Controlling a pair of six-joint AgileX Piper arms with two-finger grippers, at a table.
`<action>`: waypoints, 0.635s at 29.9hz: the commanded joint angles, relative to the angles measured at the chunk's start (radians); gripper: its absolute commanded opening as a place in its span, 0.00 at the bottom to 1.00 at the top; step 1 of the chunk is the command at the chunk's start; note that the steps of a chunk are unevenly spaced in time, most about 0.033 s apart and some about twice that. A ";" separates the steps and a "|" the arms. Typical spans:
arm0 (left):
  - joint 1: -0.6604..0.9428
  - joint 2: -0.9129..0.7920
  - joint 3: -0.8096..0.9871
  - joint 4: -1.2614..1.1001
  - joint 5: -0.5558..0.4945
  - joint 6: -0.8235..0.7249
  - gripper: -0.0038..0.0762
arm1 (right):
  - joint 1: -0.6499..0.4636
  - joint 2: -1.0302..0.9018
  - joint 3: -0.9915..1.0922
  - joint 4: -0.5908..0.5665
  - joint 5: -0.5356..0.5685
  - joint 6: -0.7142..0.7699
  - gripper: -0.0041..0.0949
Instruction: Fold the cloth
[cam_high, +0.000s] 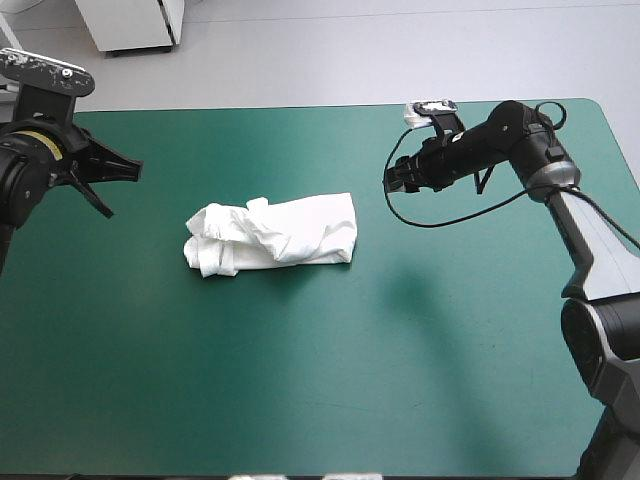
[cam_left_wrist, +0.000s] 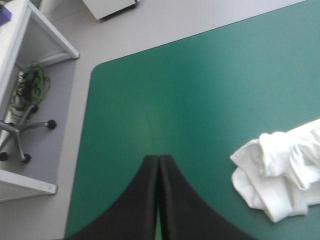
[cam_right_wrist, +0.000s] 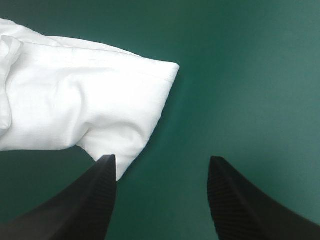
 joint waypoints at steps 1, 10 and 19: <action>0.073 -0.008 -0.020 -0.174 -0.109 0.051 0.07 | -0.006 -0.012 -0.020 0.078 -0.048 -0.020 0.58; 0.090 0.055 -0.020 -0.419 -0.113 0.121 0.46 | 0.039 0.104 -0.021 0.110 -0.040 -0.050 0.58; 0.090 0.061 -0.020 -0.405 -0.125 0.121 0.50 | 0.099 0.240 -0.112 0.158 -0.044 -0.053 0.58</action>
